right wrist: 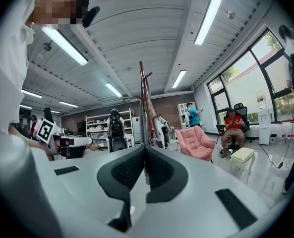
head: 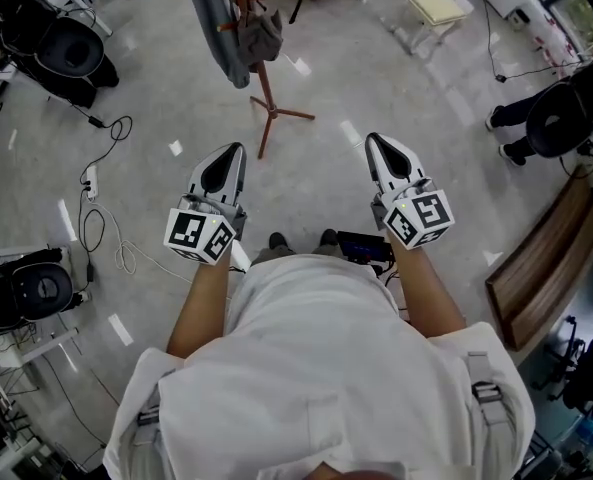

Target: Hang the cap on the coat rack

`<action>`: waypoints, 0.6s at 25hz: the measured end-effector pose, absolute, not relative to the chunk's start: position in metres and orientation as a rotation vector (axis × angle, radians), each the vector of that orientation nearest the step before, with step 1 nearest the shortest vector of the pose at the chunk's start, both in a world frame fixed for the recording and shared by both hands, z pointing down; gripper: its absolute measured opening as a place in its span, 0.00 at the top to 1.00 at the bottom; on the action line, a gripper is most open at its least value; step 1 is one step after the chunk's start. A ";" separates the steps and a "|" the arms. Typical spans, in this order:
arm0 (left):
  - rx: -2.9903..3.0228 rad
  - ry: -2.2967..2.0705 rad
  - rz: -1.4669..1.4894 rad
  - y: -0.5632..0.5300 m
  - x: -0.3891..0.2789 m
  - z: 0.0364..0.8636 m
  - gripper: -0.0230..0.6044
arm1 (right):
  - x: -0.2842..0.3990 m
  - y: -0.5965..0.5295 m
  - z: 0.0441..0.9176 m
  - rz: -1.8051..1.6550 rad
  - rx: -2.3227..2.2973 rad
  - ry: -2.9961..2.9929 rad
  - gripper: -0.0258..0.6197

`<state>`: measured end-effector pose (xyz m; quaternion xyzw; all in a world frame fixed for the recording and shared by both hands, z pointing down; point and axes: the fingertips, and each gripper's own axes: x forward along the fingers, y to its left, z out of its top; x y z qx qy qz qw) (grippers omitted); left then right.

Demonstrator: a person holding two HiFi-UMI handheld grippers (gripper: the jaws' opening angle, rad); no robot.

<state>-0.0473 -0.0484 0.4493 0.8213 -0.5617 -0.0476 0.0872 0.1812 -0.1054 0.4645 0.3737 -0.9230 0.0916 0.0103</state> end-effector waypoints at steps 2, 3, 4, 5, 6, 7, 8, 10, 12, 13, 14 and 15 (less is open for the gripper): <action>2.459 -1.643 -0.128 -0.053 -0.033 0.450 0.94 | 0.194 -0.107 0.466 0.290 1.176 -2.876 0.92; 2.462 -1.631 -0.122 -0.055 -0.028 0.451 0.94 | 0.199 -0.109 0.466 0.292 1.180 -2.877 0.92; 2.465 -1.621 -0.118 -0.057 -0.023 0.452 0.94 | 0.203 -0.110 0.467 0.295 1.182 -2.878 0.92; 2.469 -1.615 -0.117 -0.059 -0.018 0.452 0.94 | 0.207 -0.111 0.469 0.298 1.181 -2.880 0.92; 2.473 -1.610 -0.117 -0.061 -0.015 0.452 0.94 | 0.210 -0.113 0.471 0.304 1.177 -2.882 0.92; 2.475 -1.606 -0.118 -0.063 -0.012 0.452 0.94 | 0.213 -0.115 0.473 0.310 1.172 -2.883 0.92; 2.475 -1.599 -0.118 -0.066 -0.009 0.452 0.94 | 0.215 -0.117 0.474 0.316 1.166 -2.885 0.92; 2.473 -1.578 -0.119 -0.069 -0.005 0.451 0.94 | 0.217 -0.120 0.475 0.322 1.152 -2.890 0.92; 2.479 -1.557 -0.115 -0.071 -0.002 0.448 0.94 | 0.216 -0.122 0.472 0.317 1.138 -2.898 0.92; 2.483 -1.551 -0.111 -0.072 -0.001 0.447 0.94 | 0.215 -0.123 0.470 0.312 1.130 -2.903 0.92; 2.486 -1.549 -0.108 -0.073 0.000 0.446 0.94 | 0.214 -0.124 0.468 0.307 1.120 -2.909 0.92; 2.487 -1.548 -0.106 -0.073 0.000 0.445 0.94 | 0.212 -0.124 0.467 0.303 1.108 -2.913 0.92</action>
